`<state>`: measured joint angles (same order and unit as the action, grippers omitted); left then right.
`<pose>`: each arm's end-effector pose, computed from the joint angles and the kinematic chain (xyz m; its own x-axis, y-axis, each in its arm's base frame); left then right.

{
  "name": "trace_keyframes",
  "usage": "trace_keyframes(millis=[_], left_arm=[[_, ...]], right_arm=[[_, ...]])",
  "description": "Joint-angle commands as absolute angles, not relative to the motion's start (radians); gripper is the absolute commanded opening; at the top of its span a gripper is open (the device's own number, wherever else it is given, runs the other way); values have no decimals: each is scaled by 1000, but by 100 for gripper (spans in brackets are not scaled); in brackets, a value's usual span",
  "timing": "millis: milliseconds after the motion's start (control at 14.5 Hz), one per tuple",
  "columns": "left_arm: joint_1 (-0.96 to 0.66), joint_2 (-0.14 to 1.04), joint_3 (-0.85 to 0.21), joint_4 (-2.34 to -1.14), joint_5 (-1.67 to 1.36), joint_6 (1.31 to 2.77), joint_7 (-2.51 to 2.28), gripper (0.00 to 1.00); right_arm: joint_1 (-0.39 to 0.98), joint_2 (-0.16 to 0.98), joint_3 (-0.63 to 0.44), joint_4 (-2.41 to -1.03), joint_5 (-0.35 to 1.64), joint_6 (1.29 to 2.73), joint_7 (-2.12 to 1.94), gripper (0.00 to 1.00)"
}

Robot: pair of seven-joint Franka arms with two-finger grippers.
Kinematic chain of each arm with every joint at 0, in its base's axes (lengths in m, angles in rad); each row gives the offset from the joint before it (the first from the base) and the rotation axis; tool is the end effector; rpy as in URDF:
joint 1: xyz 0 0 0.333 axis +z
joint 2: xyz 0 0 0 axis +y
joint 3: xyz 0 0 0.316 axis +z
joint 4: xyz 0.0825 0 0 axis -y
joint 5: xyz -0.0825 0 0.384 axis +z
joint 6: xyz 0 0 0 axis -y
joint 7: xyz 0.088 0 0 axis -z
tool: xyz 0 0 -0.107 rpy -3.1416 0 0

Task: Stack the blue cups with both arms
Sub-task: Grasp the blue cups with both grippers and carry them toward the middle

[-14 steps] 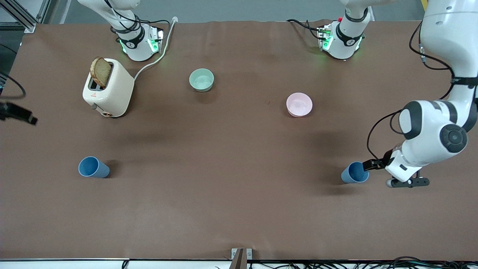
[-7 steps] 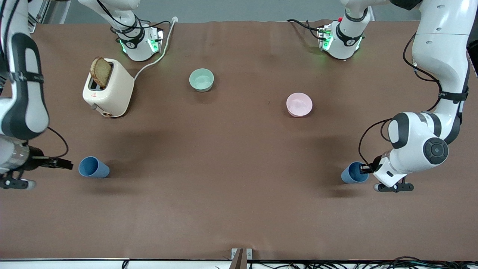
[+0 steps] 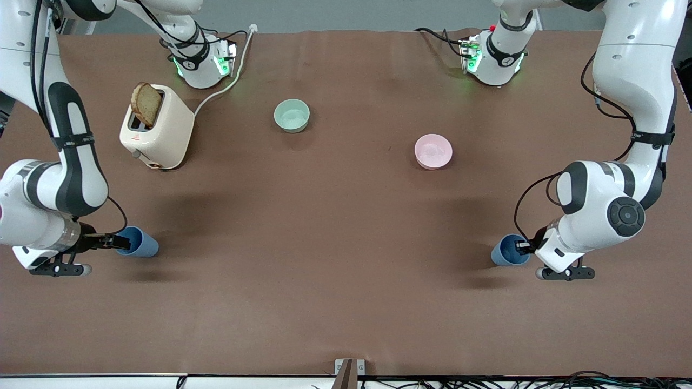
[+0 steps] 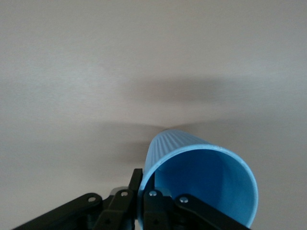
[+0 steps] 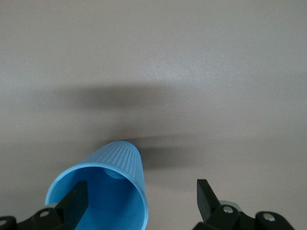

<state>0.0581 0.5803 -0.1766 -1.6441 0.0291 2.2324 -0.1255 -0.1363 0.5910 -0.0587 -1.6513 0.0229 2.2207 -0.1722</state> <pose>0.6834 -0.0657 0.2828 0.9998 0.0188 0.0073 0.0182 -0.9970 0.0747 0.6703 -0.1269 0.2668 0.9994 -0.0274 -0.0227 -0.0271 -0.9996 0.0110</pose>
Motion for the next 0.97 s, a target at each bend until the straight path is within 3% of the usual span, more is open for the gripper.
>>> trace_keyframes(millis=[0,69,138,207,276,690,897], left_arm=[[17,519,-259,-1655,44,2169,-298,0],[-23,518,-284,-1654,46,2169,-370,0],[-76,518,-287,-1654,45,2169,-450,0],[-131,522,-288,-1651,46,2171,-556,0],[-193,528,-287,-1648,46,2175,-671,0],[-440,600,-275,-1632,52,2236,-1018,0],[-491,638,-279,-1629,177,2250,-1181,3]], right_arm=[[-146,560,-51,-1724,25,2285,-186,97],[-146,566,-51,-1724,25,2287,-184,88],[-150,572,-49,-1724,25,2287,-186,63],[-149,572,-48,-1724,28,2287,-184,25],[-149,572,-48,-1723,41,2286,-184,2],[-144,563,-46,-1709,58,2251,-184,1],[-137,514,-44,-1582,71,1998,-184,1]])
